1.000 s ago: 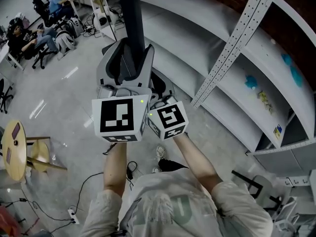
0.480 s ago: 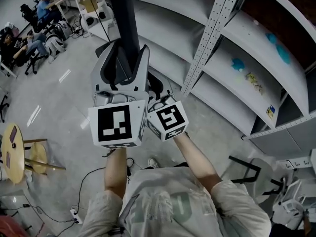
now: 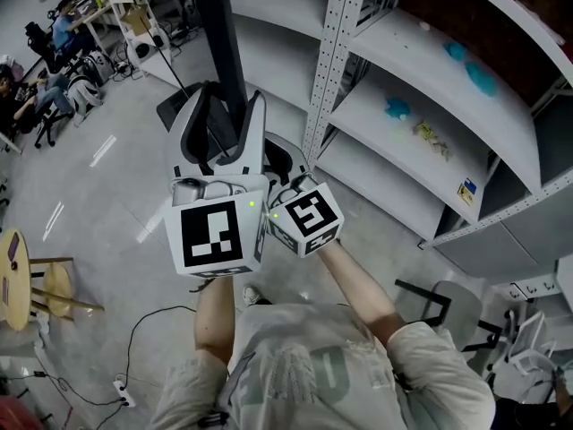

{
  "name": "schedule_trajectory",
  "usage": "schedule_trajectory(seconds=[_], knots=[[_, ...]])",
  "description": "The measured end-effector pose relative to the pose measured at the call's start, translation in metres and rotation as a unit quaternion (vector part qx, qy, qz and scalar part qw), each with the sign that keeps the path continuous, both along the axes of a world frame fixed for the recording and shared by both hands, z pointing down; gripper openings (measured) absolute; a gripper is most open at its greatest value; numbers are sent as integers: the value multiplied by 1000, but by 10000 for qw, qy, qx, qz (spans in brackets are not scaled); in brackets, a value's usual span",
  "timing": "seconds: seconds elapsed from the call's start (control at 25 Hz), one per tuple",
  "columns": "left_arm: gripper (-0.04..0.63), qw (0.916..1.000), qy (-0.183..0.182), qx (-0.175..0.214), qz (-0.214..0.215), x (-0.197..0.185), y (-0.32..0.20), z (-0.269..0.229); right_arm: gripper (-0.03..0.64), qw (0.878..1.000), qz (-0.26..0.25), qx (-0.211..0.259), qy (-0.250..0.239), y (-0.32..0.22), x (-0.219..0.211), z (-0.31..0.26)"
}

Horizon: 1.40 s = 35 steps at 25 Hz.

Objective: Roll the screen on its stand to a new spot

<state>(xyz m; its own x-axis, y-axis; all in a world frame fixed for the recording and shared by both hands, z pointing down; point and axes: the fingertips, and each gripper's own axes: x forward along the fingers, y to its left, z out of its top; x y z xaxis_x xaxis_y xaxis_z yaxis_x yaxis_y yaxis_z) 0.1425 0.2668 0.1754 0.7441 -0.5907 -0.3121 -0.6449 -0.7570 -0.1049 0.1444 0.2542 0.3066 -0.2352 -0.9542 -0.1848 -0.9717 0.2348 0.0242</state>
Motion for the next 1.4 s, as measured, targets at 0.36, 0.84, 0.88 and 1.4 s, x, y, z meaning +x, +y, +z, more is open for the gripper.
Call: schedule_trajectory(seconds=[0.36, 0.84, 0.88, 1.4], knots=[[250, 9998, 212, -42, -40, 58, 86, -4, 261, 9998, -170, 9, 66, 84, 59, -1], [250, 9993, 346, -74, 113, 134, 194, -4, 261, 9995, -277, 61, 130, 193, 131, -7], [250, 9992, 357, -90, 133, 140, 202, -4, 261, 9995, -274, 60, 125, 202, 137, -8], [252, 9991, 107, -182, 360, 207, 308, 8, 261, 9997, -135, 68, 185, 308, 203, -6]])
